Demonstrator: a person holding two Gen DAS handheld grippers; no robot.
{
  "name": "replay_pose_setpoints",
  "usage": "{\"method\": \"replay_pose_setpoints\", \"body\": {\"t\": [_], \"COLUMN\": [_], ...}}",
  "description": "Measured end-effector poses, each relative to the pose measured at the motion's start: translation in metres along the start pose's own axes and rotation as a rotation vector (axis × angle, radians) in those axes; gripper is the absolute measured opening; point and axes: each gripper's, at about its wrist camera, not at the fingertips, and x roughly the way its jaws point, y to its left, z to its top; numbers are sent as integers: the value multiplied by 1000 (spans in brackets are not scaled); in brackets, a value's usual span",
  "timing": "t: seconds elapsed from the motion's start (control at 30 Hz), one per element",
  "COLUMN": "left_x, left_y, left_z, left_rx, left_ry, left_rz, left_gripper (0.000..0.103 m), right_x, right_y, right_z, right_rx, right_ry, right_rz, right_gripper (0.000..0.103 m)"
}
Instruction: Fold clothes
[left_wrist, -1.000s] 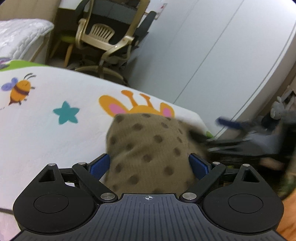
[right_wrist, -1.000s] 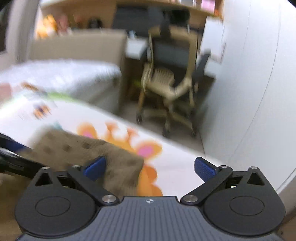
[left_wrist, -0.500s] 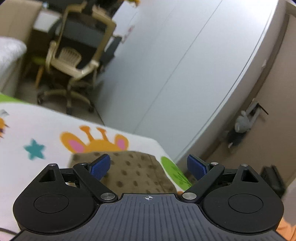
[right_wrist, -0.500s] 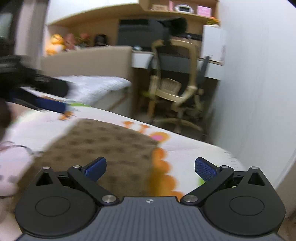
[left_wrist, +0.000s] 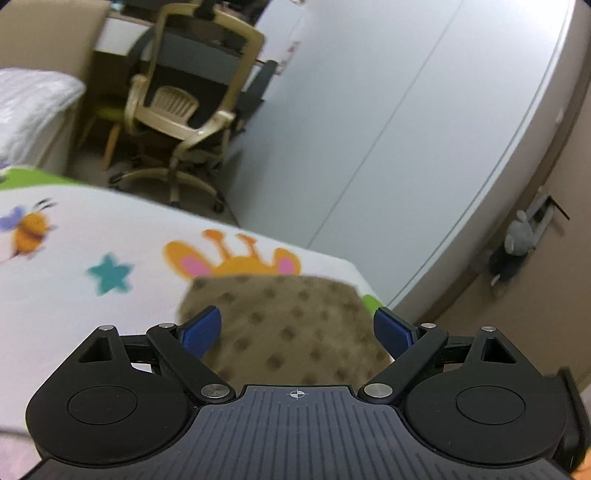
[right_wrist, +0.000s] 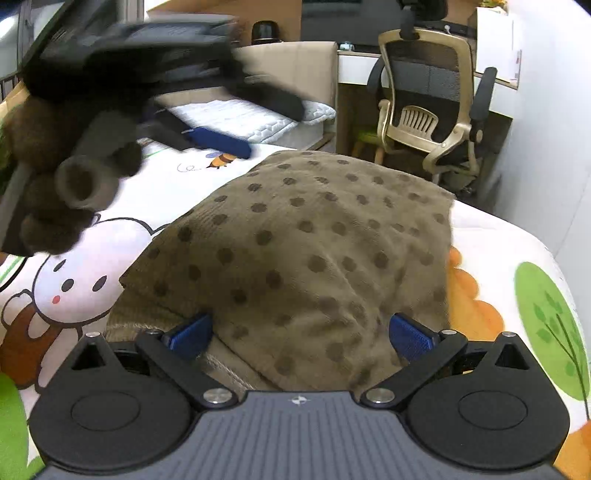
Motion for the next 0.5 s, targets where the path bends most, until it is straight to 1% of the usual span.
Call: {"method": "replay_pose_setpoints", "body": {"t": [0.03,0.13,0.2,0.23,0.3,0.33,0.43,0.5], "left_x": [-4,-5,-2,1,5,7,-5,-11], "left_y": [6,31,46,52,55,56,27,12], "left_z": [-4,-22,-34,-39,-42,-43,-25,-18], "left_rx": [-16,-94,-162,-194,-246,-271,-188,-126], "left_ry": [10,78,115,125,133,136,88,67], "left_rz": [8,14,-8,-27,-62,-80,-128,-147], "left_gripper": [94,94,91,91,87,66,65,66], "right_x": [-5,-22,-35,-45,-50,-50,-46,-37], "right_y": [-4,-19,-29,-30,-38,-42,-47,-46], "right_z": [1,4,10,10,15,17,18,15], "right_rx": [17,71,109,119,129,135,152,137], "right_ry": [-9,-50,-103,-128,-152,-155,-144,-120], "right_rz": [-1,2,1,-7,-41,-63,-94,-109], "right_gripper": [103,103,103,103,103,103,103,103]}}
